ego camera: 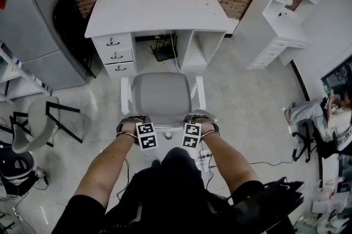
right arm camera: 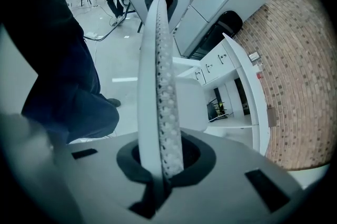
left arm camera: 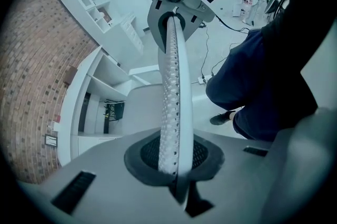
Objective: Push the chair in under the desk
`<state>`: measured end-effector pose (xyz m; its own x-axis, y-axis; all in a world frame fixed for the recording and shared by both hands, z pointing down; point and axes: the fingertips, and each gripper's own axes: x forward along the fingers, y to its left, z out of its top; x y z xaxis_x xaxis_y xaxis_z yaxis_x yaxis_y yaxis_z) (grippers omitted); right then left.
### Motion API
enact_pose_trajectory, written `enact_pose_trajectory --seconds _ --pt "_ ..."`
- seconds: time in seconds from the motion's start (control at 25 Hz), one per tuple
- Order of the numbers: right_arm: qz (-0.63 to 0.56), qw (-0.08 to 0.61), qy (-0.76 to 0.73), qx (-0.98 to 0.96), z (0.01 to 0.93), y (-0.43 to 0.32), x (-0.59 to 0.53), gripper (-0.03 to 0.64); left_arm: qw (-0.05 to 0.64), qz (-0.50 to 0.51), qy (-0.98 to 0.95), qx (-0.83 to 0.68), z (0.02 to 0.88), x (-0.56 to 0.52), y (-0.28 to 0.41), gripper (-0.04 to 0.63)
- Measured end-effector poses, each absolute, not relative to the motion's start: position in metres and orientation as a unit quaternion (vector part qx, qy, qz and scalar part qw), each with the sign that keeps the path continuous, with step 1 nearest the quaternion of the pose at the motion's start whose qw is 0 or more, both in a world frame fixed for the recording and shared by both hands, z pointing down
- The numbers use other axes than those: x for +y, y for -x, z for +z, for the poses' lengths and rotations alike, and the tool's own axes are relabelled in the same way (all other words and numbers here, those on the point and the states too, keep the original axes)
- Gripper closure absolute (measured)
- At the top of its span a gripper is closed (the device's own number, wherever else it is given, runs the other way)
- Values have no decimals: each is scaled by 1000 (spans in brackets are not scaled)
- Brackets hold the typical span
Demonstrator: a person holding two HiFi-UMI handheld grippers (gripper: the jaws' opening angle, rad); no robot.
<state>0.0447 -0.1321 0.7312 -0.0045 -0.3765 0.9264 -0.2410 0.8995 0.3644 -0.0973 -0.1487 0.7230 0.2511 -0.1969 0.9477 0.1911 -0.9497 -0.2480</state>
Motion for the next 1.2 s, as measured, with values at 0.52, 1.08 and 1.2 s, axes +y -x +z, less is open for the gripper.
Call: enact_pose_trajectory --seconds 0.52,1.08,1.2 --pt "-55 669 -222 -707 730 -62 -180 592 157 -623 766 5 724 -199 81 563" --pt "-60 669 -202 -713 730 -88 -247 597 144 -632 761 22 724 -264 56 563" --pt "-61 668 -200 -714 731 -93 -261 597 140 -634 760 23 726 -277 50 563"
